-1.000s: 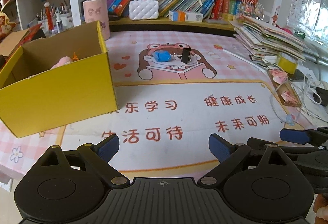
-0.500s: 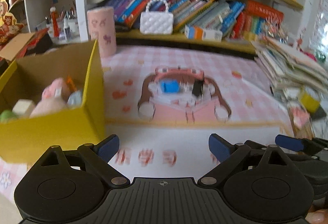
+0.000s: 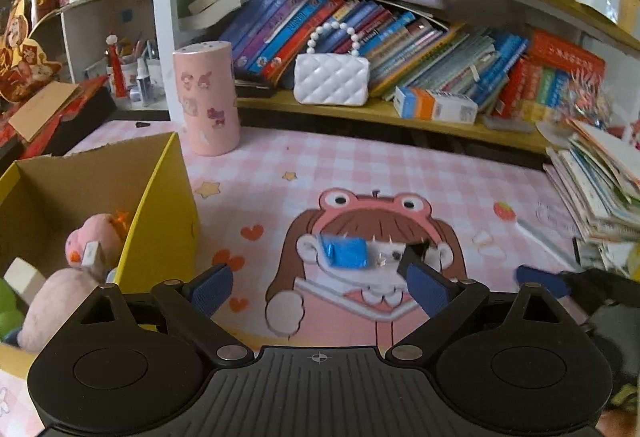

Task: Organize objects
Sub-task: 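Grasp the black binder clip with the right tool while the left tool grasps the blue folded paper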

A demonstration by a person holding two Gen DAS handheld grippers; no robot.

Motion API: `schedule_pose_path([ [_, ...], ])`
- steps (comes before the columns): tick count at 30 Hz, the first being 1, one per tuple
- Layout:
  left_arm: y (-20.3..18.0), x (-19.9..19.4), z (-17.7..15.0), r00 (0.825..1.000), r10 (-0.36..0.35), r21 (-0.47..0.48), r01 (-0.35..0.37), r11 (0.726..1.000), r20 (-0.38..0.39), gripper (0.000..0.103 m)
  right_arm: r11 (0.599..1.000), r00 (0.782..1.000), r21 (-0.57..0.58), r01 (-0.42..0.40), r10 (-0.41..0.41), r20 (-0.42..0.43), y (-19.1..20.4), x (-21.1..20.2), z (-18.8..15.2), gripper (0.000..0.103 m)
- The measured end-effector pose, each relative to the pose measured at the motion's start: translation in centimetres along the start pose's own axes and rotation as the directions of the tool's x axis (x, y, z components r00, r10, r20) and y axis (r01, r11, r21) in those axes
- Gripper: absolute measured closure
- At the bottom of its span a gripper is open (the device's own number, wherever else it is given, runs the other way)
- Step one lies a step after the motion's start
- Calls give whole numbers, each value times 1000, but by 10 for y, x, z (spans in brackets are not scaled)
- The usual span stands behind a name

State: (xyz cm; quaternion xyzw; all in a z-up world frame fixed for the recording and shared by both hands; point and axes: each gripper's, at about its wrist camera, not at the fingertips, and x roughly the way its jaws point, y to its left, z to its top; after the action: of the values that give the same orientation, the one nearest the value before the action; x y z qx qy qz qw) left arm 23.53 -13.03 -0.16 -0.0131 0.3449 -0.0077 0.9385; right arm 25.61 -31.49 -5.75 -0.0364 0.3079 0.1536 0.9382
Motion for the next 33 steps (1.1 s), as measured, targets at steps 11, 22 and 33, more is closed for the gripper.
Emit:
schedule_pose_path([
  [11, 4, 16, 9, 997, 77, -30, -78, 997, -31, 7, 996, 996, 32, -81, 82, -27, 0, 9, -3, 39],
  [22, 9, 26, 12, 993, 118, -42, -120, 992, -31, 7, 985, 988, -89, -148, 143, -62, 18, 47, 13, 42],
  [33, 19, 52, 35, 987, 158, -85, -160, 983, -27, 8, 975, 984, -161, -154, 138, -110, 38, 103, 34, 65],
])
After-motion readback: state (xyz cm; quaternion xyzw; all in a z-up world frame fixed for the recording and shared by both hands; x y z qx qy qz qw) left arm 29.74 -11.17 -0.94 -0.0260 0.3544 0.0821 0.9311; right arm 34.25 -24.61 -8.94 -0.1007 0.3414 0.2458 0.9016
